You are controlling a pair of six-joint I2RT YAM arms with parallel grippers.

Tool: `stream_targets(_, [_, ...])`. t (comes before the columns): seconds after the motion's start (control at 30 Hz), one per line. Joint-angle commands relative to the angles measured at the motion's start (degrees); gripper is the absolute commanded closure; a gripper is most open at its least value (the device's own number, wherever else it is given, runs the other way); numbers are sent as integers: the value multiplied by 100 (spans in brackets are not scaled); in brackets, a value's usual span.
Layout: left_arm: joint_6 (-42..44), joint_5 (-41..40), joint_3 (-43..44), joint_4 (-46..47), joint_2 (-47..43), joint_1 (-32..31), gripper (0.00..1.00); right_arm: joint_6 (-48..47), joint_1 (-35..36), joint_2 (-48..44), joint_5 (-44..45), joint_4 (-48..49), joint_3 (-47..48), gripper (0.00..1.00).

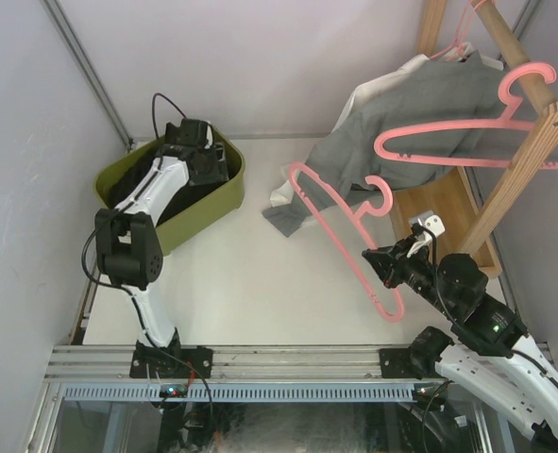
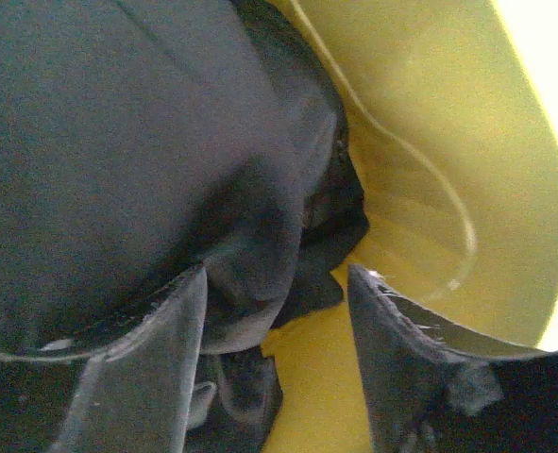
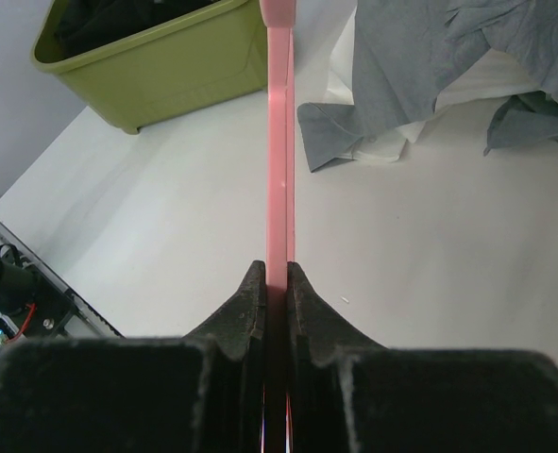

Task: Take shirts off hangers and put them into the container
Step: Place the shirt in the bin, then place the hanger at the clothesline.

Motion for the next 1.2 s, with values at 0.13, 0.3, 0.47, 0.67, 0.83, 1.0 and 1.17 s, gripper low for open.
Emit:
stream_targets(0.13, [216, 168, 1474, -409, -1716, 348, 17, -51, -12, 70, 26, 462, 34, 98])
stream_targets(0.3, [5, 125, 572, 167, -2062, 1021, 10, 16, -12, 207, -144, 535, 36, 99])
stream_targets(0.47, [-209, 599, 127, 76, -1362, 1421, 21, 16, -12, 272, -185, 515, 39, 99])
stream_targets(0.67, [-534, 1260, -1167, 524, -985, 1127, 40, 39, -12, 264, -205, 514, 35, 99])
stream_targets(0.83, [-739, 1358, -1849, 813, -716, 564, 64, 51, -10, 243, -241, 493, 36, 99])
stream_targets(1.0, [-1515, 1303, -2869, 1675, -1176, 292, 58, 82, -8, 145, -305, 516, 35, 99])
stream_targets(1.17, [-1870, 1194, -2907, 1694, -1688, 154, 45, 49, -4, 84, -387, 562, 34, 99])
